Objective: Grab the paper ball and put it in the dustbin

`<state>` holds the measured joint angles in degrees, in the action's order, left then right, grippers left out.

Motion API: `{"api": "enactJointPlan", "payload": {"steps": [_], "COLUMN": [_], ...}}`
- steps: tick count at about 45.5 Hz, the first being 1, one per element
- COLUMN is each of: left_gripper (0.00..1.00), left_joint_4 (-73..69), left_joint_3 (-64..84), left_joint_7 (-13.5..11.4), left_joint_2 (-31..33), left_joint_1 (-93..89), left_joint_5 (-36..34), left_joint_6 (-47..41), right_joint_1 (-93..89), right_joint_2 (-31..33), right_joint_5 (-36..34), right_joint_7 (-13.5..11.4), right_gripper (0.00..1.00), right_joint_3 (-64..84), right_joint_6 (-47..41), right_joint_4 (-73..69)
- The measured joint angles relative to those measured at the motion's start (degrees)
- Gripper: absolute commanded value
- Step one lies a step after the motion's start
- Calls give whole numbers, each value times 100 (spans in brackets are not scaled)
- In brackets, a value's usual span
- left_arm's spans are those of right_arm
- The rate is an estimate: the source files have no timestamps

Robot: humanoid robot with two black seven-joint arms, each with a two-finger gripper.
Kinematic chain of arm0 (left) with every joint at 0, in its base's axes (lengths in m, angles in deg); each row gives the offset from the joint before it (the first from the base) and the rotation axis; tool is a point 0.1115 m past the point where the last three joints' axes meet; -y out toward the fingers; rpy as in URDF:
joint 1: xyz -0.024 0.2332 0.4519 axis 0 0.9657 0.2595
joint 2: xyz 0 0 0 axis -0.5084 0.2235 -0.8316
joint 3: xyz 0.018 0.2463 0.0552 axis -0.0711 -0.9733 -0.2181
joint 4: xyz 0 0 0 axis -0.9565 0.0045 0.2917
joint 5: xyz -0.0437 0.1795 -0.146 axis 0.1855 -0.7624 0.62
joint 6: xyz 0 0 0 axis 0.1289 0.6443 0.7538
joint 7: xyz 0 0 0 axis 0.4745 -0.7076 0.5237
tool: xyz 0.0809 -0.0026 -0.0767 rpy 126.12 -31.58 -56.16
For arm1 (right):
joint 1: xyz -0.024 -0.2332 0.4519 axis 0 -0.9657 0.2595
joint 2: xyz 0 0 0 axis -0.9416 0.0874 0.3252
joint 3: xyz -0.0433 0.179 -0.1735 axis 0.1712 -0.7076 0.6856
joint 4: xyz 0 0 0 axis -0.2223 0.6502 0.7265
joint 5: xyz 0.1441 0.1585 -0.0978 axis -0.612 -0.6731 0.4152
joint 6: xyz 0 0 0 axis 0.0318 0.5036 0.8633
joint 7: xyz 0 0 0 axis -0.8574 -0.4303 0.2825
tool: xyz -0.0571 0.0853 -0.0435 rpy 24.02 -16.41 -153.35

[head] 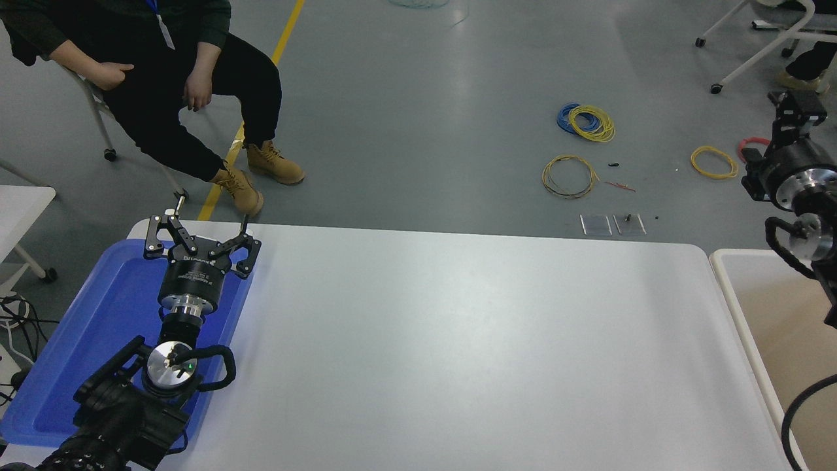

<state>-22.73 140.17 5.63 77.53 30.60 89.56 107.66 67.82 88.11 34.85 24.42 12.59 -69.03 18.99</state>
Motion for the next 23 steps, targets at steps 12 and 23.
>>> {"api": "enactJointPlan", "payload": {"steps": [12, 23], "left_gripper": [100, 100], "left_joint_4": [0, 0], "left_joint_3": [0, 0], "left_joint_7": [0, 0], "left_joint_2": [0, 0], "left_joint_1": [-2, -3], "left_joint_5": [0, 0], "left_joint_6": [-1, -1], "right_joint_1": [-841, -1425], "right_joint_2": [-398, -786], "right_joint_5": [-1, -4], "right_joint_7": [826, 1069], "right_gripper": [100, 100], "right_joint_3": [-902, -1197], "right_joint_6": [-49, -148], "right_joint_4": [-616, -785]}}
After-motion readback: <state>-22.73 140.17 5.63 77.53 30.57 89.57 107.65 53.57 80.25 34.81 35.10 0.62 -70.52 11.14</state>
